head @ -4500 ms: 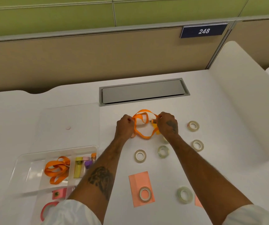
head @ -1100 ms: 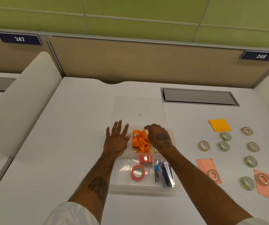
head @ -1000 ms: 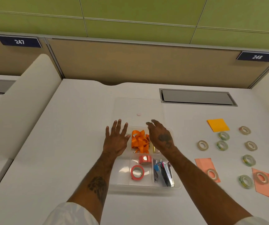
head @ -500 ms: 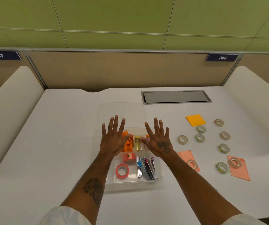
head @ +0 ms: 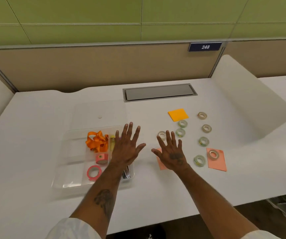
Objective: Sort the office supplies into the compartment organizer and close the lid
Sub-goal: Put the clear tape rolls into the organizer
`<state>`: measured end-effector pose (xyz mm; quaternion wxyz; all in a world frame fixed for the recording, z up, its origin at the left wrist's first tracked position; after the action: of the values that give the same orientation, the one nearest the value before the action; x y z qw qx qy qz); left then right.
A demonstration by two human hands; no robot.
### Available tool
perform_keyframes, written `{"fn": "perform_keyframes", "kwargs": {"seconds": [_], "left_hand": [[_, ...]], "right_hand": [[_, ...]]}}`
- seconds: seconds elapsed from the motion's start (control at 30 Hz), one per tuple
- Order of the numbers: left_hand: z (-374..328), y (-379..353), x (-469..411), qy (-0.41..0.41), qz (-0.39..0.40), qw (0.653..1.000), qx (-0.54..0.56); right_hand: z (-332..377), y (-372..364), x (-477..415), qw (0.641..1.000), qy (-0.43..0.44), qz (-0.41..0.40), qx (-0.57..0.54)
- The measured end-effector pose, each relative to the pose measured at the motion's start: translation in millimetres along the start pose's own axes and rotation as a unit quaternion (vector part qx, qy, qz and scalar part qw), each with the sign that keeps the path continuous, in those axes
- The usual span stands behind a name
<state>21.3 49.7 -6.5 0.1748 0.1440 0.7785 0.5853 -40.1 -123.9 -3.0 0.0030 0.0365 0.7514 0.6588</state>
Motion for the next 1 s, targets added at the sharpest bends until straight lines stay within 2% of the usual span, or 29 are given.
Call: {"fn": "perform_keyframes", "kwargs": {"seconds": [0.4, 0.5, 0.57, 0.67, 1.0], "left_hand": [[-100.5, -53.9, 7.7, -0.046, 0.092, 0.995, -0.004], [-112.9, -64.7, 9.5, -0.052, 0.133, 0.990, 0.008], [-119.9, -69.7, 10.2, -0.056, 0.154, 0.986, 0.017], [-128.0, -73.0, 9.4, -0.050, 0.177, 0.982, 0.037], [-134.2, -76.5, 1.2, -0.025, 0.198, 0.978, 0.056]], "right_hand": [[-96.4, -39.0, 47.5, 1.000, -0.019, 0.017, -0.007], [-113.7, -46.4, 57.5, 0.999, -0.030, 0.017, -0.019], [-121.3, -55.5, 62.4, 0.997, -0.032, 0.066, -0.009], [-130.2, -55.6, 64.7, 0.995, -0.053, 0.082, -0.004], [-141.9, -65.4, 55.6, 0.993, -0.068, 0.086, -0.037]]}}
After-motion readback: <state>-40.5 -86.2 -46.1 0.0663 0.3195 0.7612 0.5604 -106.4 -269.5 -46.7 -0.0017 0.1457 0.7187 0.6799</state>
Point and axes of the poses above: each hand's wrist, its own x-axis away from the middle knuckle, its own y-axis out of the back of the hand, z = x × y, the point moved 7 cm from there along -x, towards the middle knuckle, and after that the axes turned 10 degrees about x, right-handed, at the moved point
